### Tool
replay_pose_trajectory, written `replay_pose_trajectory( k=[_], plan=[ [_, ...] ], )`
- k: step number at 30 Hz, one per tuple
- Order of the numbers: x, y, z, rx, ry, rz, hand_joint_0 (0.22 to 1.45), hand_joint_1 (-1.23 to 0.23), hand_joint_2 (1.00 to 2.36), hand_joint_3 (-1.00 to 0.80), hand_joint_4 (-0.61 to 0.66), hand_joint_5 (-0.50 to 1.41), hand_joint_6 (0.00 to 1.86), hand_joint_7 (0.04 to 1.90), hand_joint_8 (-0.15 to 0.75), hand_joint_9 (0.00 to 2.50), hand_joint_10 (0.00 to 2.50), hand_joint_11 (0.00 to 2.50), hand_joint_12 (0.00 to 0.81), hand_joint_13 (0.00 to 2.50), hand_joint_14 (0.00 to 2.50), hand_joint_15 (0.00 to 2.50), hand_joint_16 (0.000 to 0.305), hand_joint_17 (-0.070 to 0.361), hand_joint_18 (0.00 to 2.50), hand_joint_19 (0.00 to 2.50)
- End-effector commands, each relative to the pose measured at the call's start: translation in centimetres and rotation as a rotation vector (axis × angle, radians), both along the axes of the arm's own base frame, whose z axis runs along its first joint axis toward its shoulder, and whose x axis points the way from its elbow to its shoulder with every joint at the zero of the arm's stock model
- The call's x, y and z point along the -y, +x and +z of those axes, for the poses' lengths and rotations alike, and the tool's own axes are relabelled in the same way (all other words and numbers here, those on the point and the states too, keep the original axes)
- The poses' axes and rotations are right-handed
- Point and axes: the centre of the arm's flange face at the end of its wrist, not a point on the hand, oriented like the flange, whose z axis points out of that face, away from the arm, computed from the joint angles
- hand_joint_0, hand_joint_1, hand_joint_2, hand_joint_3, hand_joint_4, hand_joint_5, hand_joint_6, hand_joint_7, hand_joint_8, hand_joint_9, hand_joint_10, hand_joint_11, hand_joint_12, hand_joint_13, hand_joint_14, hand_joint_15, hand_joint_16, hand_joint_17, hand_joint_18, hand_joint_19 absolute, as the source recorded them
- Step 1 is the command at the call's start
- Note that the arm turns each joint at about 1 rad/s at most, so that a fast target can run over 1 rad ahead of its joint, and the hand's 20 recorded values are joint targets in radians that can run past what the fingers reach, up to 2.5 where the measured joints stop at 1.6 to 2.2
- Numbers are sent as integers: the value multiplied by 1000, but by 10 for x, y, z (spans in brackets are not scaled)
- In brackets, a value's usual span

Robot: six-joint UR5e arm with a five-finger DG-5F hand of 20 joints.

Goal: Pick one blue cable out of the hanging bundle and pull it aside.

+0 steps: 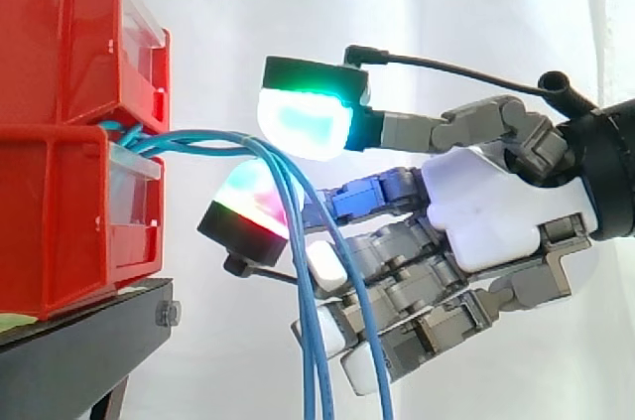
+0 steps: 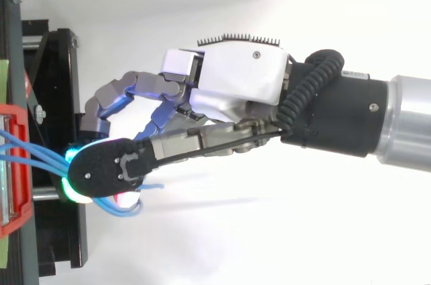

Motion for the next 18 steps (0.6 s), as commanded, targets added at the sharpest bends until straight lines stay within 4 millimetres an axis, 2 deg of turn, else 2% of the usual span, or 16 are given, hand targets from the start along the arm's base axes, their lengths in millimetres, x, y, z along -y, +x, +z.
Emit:
replay_pose_trajectory(
  k=[1, 5, 11, 14, 15, 18],
  plan=[
    [0, -1, -3, -6, -1, 0, 455, -439, 1000, -500, -20, -108, 838, 867, 266, 1037, 21, 590, 317, 891, 21, 503, 52, 117, 737, 474],
    [-1, -2, -5, -10, -3, -1, 423, -473, 1000, -500, -5, -108, 834, 852, 280, 1043, 21, 582, 331, 904, 18, 500, 55, 124, 763, 457],
    [-2, 1, -10, 14, 2, 2, 402, -635, 1000, -500, 0, -111, 839, 842, 274, 1028, 22, 585, 328, 908, 18, 485, 56, 127, 778, 439],
    [-2, 1, -10, 15, 2, 2, 490, -684, 1000, -500, -36, -120, 859, 885, 245, 1003, 20, 604, 291, 877, 20, 508, 48, 109, 713, 474],
    [-2, 1, -9, 17, 3, 3, 567, -710, 1000, -500, -59, -124, 875, 907, 224, 994, 23, 614, 270, 862, 21, 518, 43, 98, 688, 496],
    [-3, 1, -10, 17, 3, 3, 602, -741, 1013, -346, -97, -121, 908, 909, 229, 1017, 22, 629, 268, 872, 21, 519, 42, 95, 685, 493]
  ],
)
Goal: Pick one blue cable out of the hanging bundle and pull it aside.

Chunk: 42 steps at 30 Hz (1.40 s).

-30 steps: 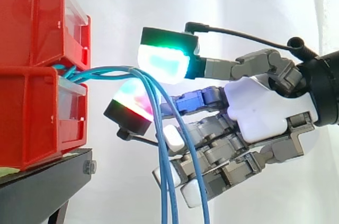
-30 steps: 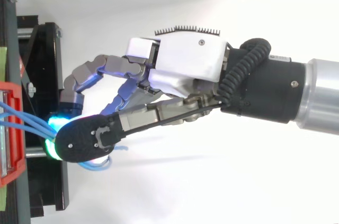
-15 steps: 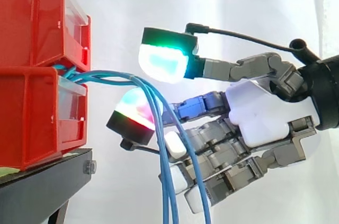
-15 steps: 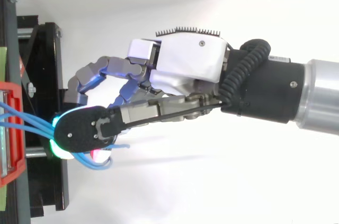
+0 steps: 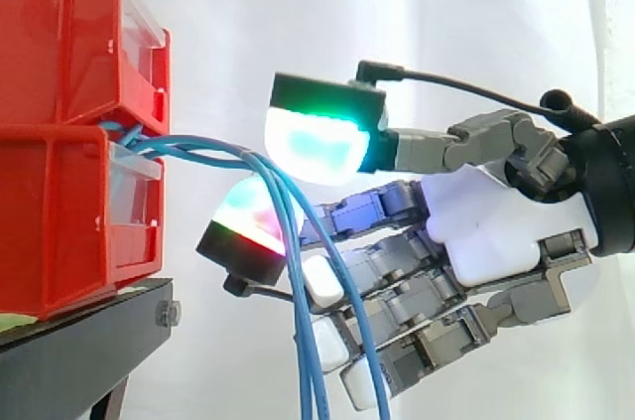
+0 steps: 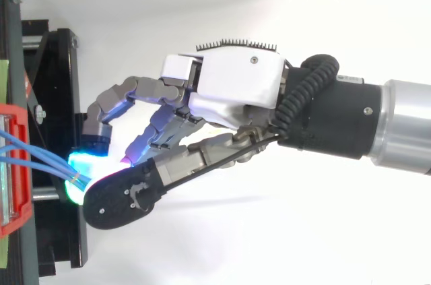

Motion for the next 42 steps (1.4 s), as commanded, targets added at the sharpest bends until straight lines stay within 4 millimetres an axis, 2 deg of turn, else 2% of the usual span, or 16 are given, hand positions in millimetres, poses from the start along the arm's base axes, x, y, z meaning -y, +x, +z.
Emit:
replay_pose_trajectory(
  k=[1, 5, 10, 11, 13, 15, 16, 19, 24, 25, 26, 27, 28, 31, 39, 42],
  plan=[
    [0, 0, 0, 2, 1, 1, 595, -746, 1017, -289, -102, -119, 917, 917, 232, 1032, 24, 631, 270, 879, 23, 530, 43, 96, 691, 493],
    [0, 0, -1, 1, 0, 1, 579, -739, 1020, -190, -148, -110, 925, 928, 230, 1063, 25, 618, 269, 883, 23, 522, 43, 96, 700, 495],
    [0, 1, 3, 6, 4, 0, 575, -703, 1000, -63, -168, -88, 918, 862, 283, 1147, 18, 548, 336, 948, 17, 464, 59, 132, 846, 420],
    [0, 1, 3, 6, 7, -1, 550, -678, 1087, -76, -164, -85, 913, 872, 288, 1158, 17, 531, 342, 956, 17, 457, 60, 135, 860, 422],
    [0, 2, 5, 12, 15, -4, 447, -524, 1501, -162, -165, -71, 890, 902, 299, 1225, 18, 494, 353, 991, 16, 445, 65, 146, 913, 413],
    [0, 2, 5, 13, 19, -6, 434, -483, 1574, -177, -158, -67, 881, 917, 302, 1249, 16, 475, 353, 1001, 16, 444, 65, 147, 929, 415],
    [0, 2, 5, 13, 22, -6, 411, -399, 1727, -225, -151, -64, 873, 927, 300, 1257, 16, 469, 355, 1018, 16, 450, 66, 149, 938, 405],
    [1, 1, 6, 11, 25, -7, 417, -376, 1737, -230, -124, -58, 859, 914, 304, 1268, 16, 472, 357, 1021, 18, 448, 66, 149, 938, 417],
    [2, 1, 8, 2, 26, -10, 451, -472, 1589, -223, -55, -65, 831, 972, 315, 1253, 20, 500, 360, 1013, 18, 452, 66, 148, 930, 409],
    [2, 0, 9, -1, 26, -10, 485, -508, 1416, -180, -34, -72, 834, 970, 314, 1242, 17, 512, 357, 1009, 17, 460, 65, 146, 918, 410],
    [4, -1, 10, -9, 24, -11, 492, -515, 1382, -175, -33, -72, 835, 969, 310, 1241, 17, 520, 355, 1008, 17, 458, 65, 145, 915, 412],
    [4, -1, 11, -10, 25, -12, 538, -552, 1148, -141, -19, -78, 839, 967, 305, 1235, 18, 528, 347, 999, 18, 463, 63, 142, 899, 420],
    [5, -1, 14, -11, 27, -12, 557, -560, 1004, -151, -18, -80, 841, 959, 294, 1226, 20, 536, 339, 987, 20, 474, 61, 136, 875, 437],
    [6, -2, 19, -23, 26, -11, 532, -496, 1014, -284, -46, -93, 847, 976, 249, 1182, 24, 575, 287, 930, 21, 526, 47, 106, 746, 527],
    [5, -4, 16, -42, 23, -8, 485, -413, 1000, -500, -17, -87, 844, 915, 266, 1203, 21, 577, 301, 956, 20, 517, 51, 114, 780, 500],
    [5, -4, 15, -42, 23, -8, 479, -423, 1000, -500, -12, -86, 839, 924, 267, 1205, 23, 570, 306, 962, 22, 521, 51, 115, 785, 498]
  ],
)
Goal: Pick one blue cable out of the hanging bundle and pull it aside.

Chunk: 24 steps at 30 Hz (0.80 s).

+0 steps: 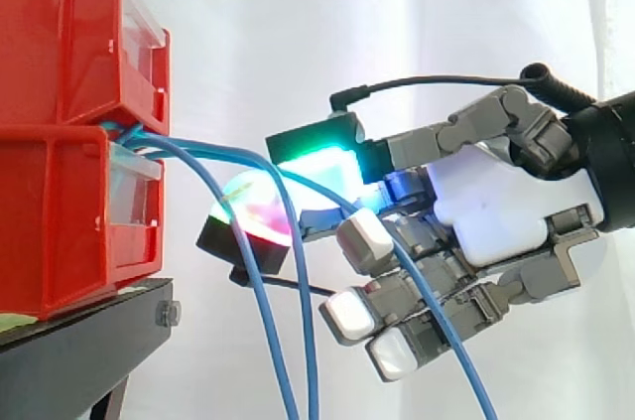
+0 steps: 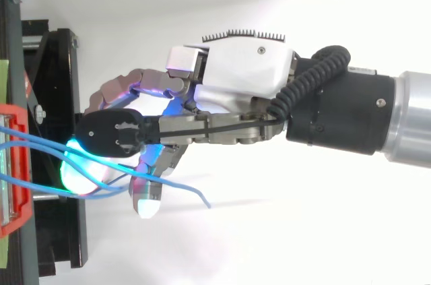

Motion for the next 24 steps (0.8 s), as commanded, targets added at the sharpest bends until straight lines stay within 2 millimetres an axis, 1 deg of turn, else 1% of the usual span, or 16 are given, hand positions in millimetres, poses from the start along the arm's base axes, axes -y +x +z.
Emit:
replay_pose_trajectory(
  k=[1, 6, 10, 16, 18, 22, 24],
  plan=[
    [-1, 0, -1, -1, -1, 0, 480, -422, 1000, -500, -12, -86, 838, 927, 267, 1207, 22, 560, 305, 963, 20, 517, 51, 115, 785, 499],
    [-1, 0, 1, 2, 0, 1, 472, -431, 1000, -500, -4, -85, 835, 927, 272, 1214, 23, 571, 307, 969, 20, 508, 52, 116, 792, 492],
    [0, 0, 2, 1, 1, -2, 446, -392, 1000, -500, -2, -82, 832, 925, 279, 1229, 22, 556, 315, 983, 20, 509, 54, 122, 814, 472],
    [6, -10, 25, 6, -1, -6, 394, -322, 1000, -500, 11, -82, 824, 928, 296, 1243, 19, 551, 341, 1014, 18, 486, 61, 137, 870, 435],
    [5, -15, 33, -1, -3, -6, 390, -320, 1000, -500, 12, -83, 824, 923, 294, 1243, 19, 554, 341, 1015, 20, 486, 62, 140, 878, 428],
    [7, -26, 42, -30, -8, -2, 382, -395, 1000, -500, 24, -86, 826, 912, 302, 1243, 19, 548, 345, 1015, 18, 485, 63, 141, 883, 431],
    [7, -28, 42, -35, -9, -2, 381, -441, 1000, -500, 27, -87, 827, 916, 306, 1242, 21, 553, 345, 1013, 18, 489, 63, 141, 881, 434]
  ],
)
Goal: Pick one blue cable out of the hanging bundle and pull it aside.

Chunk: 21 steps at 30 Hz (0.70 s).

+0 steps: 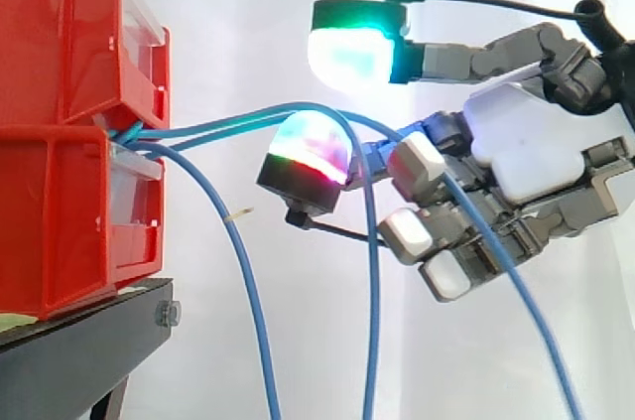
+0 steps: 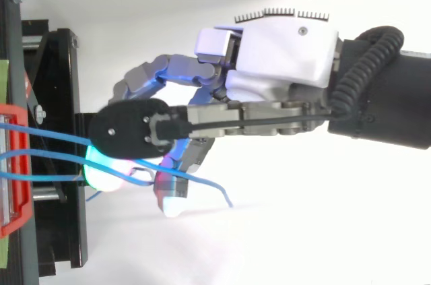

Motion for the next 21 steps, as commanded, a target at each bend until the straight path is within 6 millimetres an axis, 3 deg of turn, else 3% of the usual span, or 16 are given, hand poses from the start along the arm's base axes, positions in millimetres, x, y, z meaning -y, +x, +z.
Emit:
replay_pose_trajectory(
  k=[1, 7, 14, 21],
  plan=[
    [-1, -5, 3, -12, -3, 3, 387, -499, 1000, -500, 27, -90, 831, 907, 301, 1241, 20, 568, 341, 1008, 19, 498, 62, 139, 874, 430],
    [-1, -5, 3, -12, -3, 3, 418, -646, 1000, -500, 18, -102, 842, 900, 281, 1203, 23, 591, 319, 979, 19, 501, 58, 130, 828, 450],
    [-1, -5, 5, -9, -3, 3, 526, -647, 1000, -500, -13, -103, 861, 928, 248, 1191, 25, 623, 279, 953, 25, 530, 48, 108, 753, 503],
    [-2, -5, 5, -11, -3, 4, 579, -726, 1020, -197, -66, -102, 897, 1000, 243, 1225, 26, 652, 266, 978, 24, 551, 44, 100, 757, 505]
  ],
)
